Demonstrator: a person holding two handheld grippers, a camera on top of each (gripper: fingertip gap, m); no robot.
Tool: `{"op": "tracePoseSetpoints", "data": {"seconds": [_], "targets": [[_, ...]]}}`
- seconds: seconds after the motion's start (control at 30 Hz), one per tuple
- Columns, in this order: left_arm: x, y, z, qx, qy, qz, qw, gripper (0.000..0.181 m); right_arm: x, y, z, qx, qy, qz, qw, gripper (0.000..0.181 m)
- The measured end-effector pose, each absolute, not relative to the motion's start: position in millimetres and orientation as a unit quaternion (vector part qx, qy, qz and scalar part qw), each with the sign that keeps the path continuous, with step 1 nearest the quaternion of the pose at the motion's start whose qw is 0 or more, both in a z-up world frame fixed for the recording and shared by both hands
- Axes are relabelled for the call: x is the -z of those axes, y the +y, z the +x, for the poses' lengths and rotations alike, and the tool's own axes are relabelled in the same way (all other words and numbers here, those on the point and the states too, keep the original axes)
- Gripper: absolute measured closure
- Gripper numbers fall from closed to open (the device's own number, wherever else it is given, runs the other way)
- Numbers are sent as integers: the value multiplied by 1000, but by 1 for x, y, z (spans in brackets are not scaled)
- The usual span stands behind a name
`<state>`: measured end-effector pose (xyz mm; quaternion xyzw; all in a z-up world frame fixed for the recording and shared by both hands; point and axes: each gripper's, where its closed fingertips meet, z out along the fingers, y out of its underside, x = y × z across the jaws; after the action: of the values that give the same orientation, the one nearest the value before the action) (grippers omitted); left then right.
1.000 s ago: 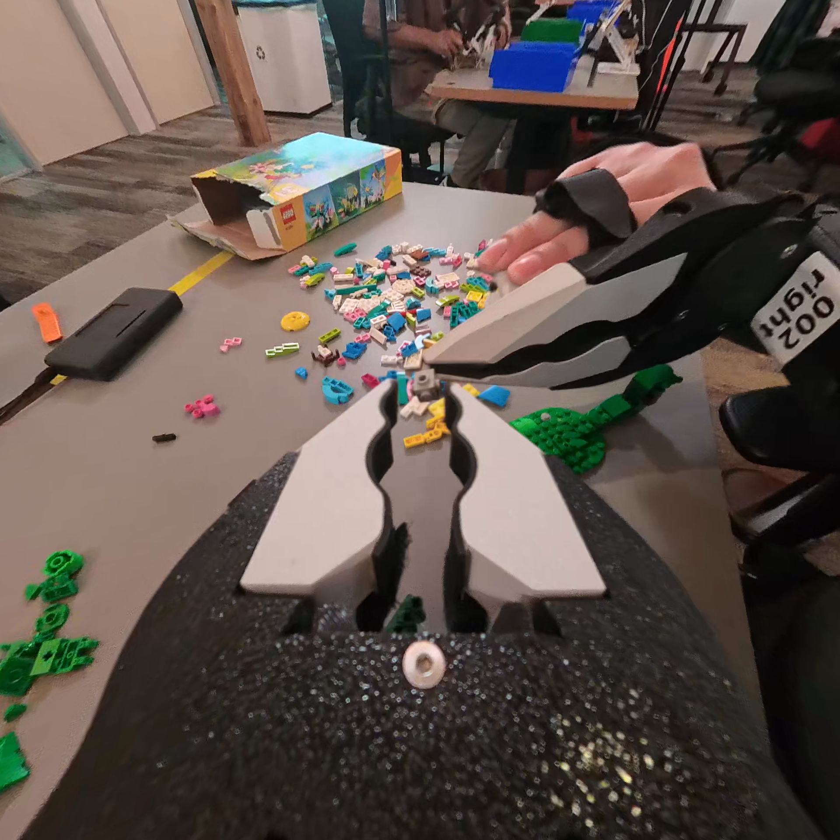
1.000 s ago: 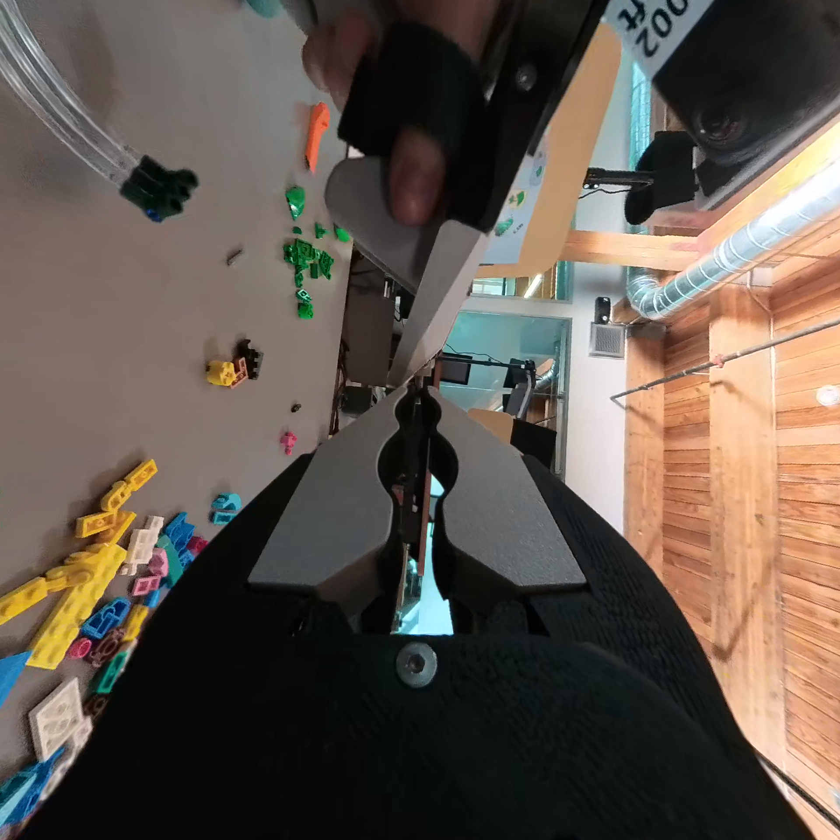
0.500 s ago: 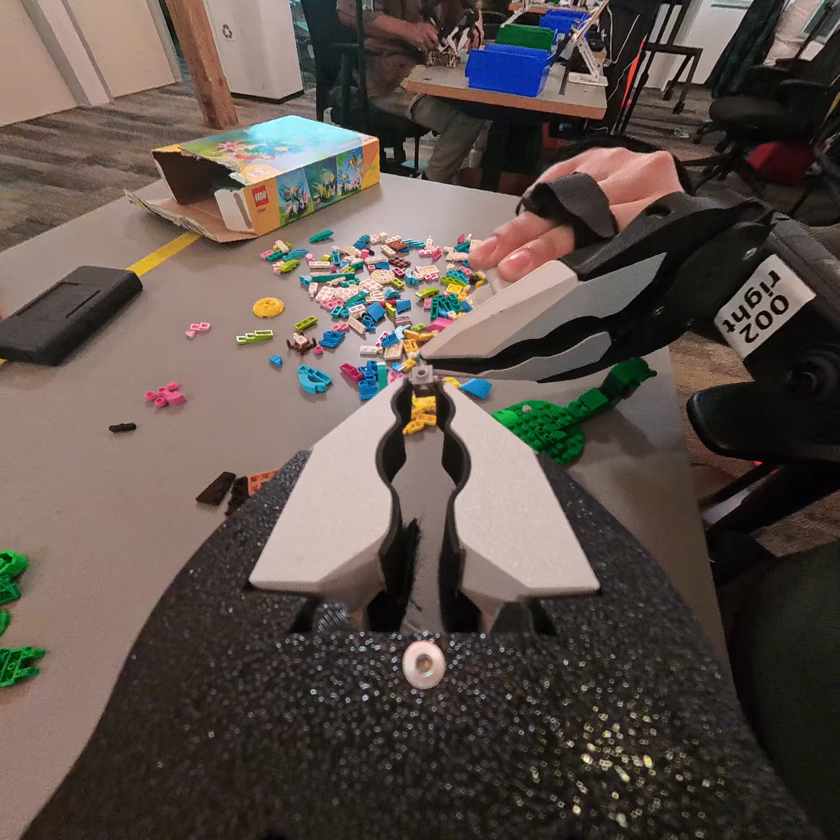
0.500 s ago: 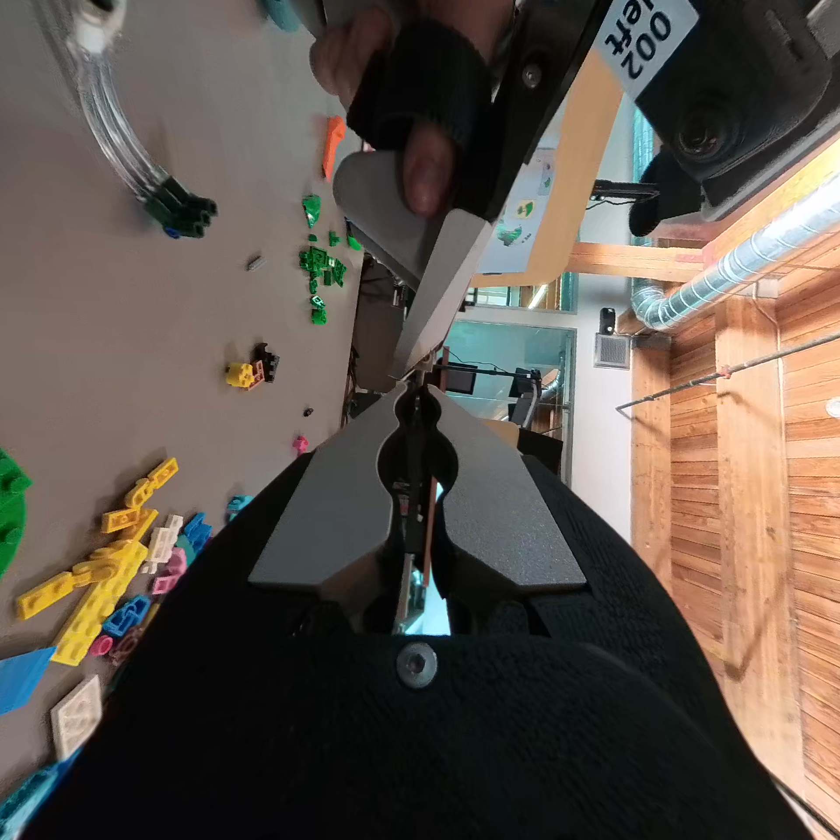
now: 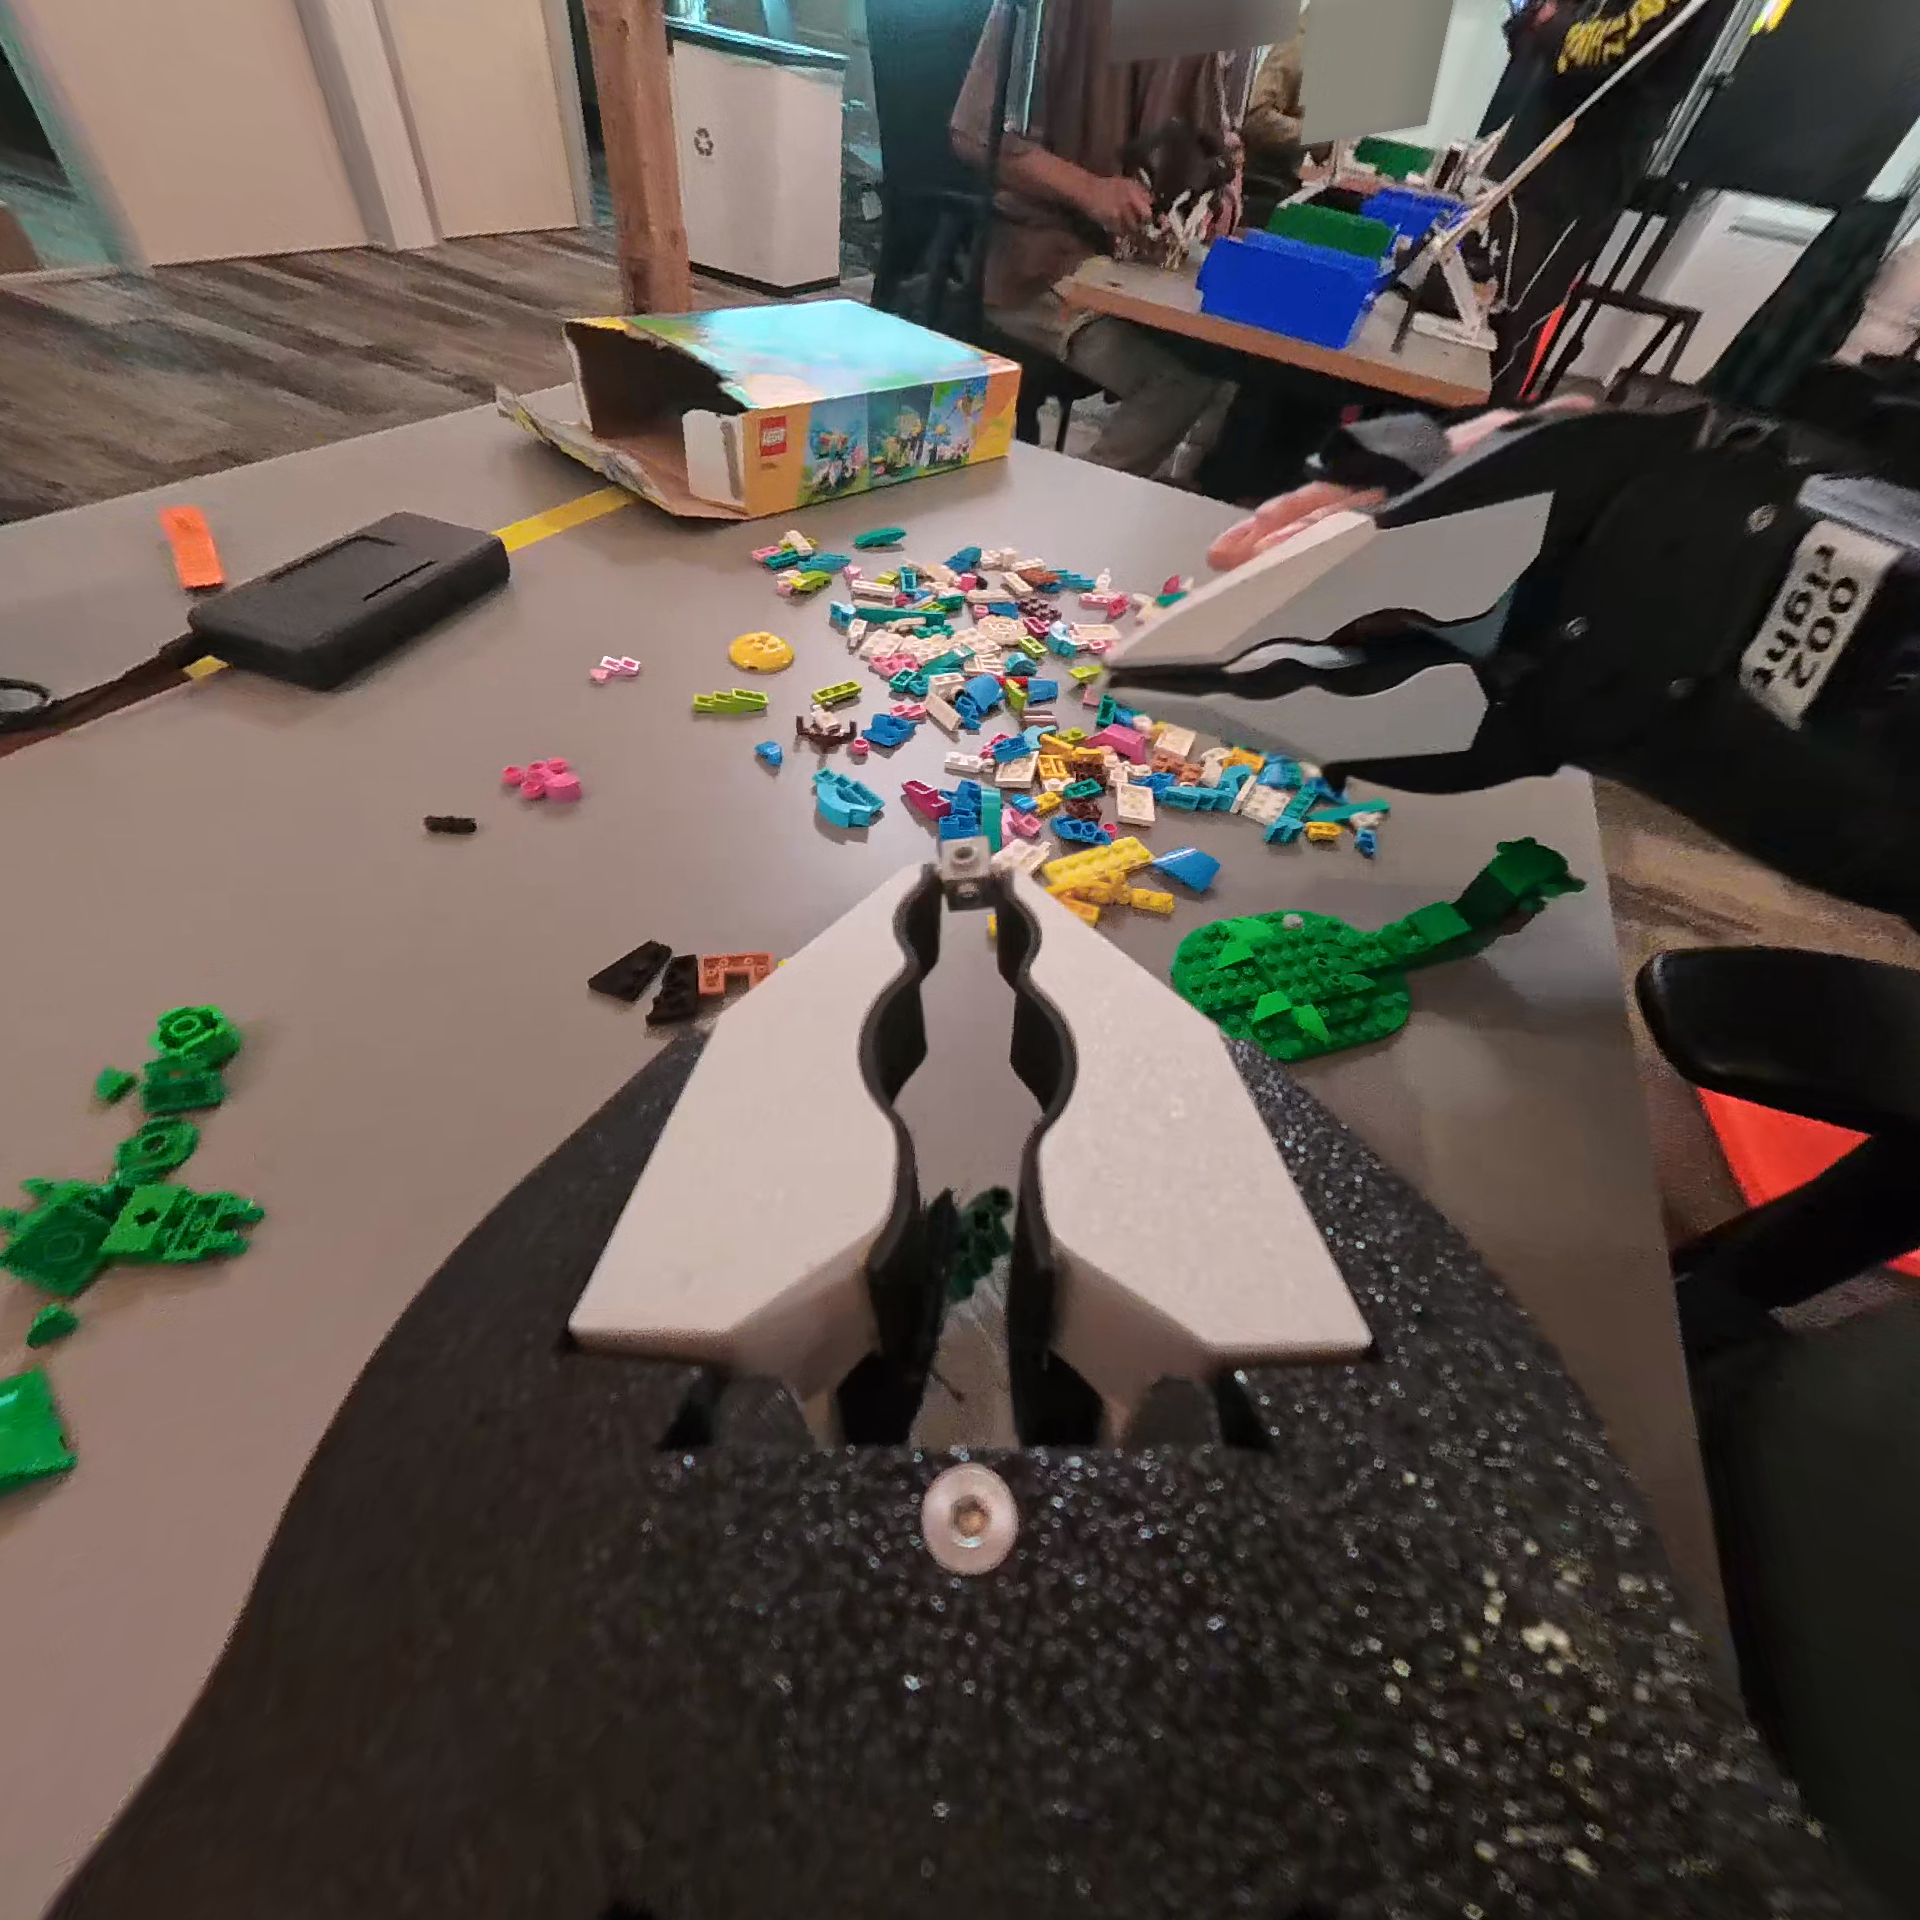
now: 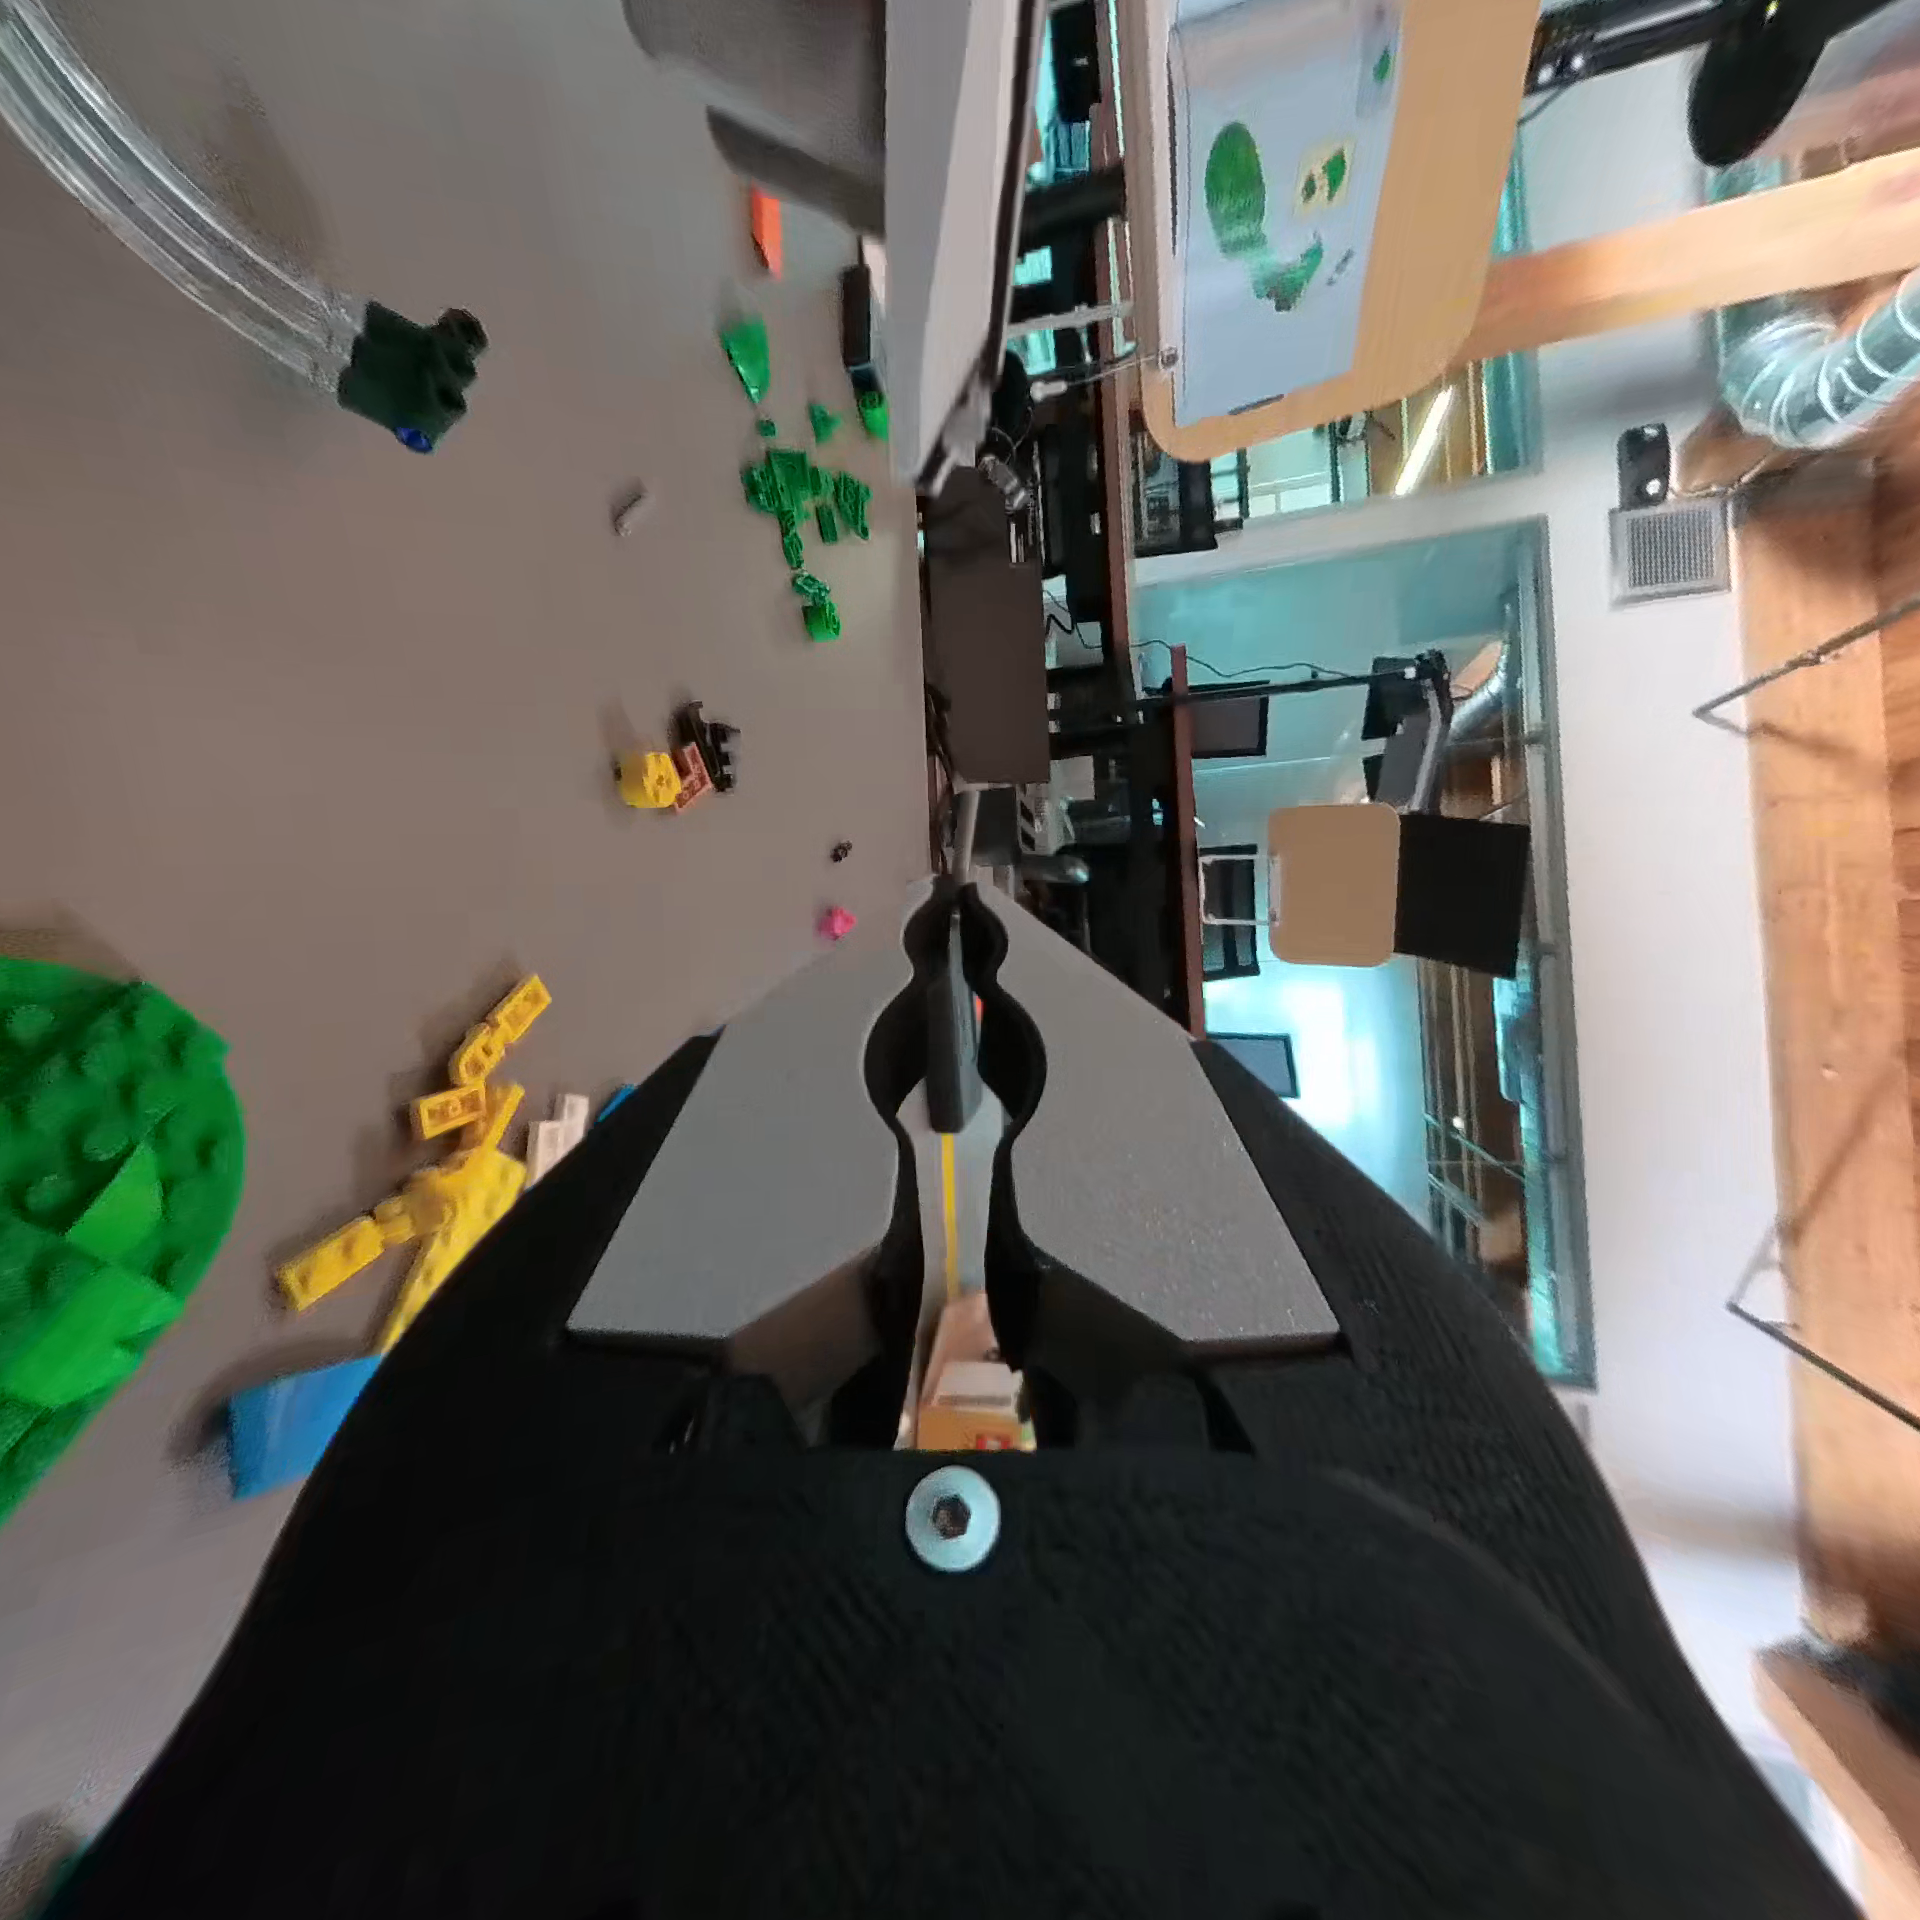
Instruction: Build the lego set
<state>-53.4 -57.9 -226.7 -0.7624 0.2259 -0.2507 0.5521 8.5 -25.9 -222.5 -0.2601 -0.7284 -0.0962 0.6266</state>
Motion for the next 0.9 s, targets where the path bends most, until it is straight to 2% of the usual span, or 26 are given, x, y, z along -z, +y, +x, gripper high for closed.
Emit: {"op": "tracePoseSetpoints", "data": {"seconds": [0.07,0.23,0.4,0.43,0.63,0.77,0.9], "targets": [[235,-48,-54,218,223,-779,545,173,225,-21,5,116,-730,-259,621,181],[286,-9,-98,138,187,-870,435,173,242,-13,6,131,-742,-282,594,181],[320,8,-115,118,195,-908,352,172,252,-22,3,117,-746,-291,588,180],[323,9,-115,116,195,-910,347,163,254,-24,3,114,-746,-294,586,180],[307,-5,-109,129,209,-884,397,130,262,-27,9,80,-741,-331,579,180],[286,-23,-107,173,200,-864,429,123,265,-27,13,67,-736,-350,576,180],[290,-20,-116,137,226,-867,422,119,270,-30,12,52,-735,-361,572,180]]}}
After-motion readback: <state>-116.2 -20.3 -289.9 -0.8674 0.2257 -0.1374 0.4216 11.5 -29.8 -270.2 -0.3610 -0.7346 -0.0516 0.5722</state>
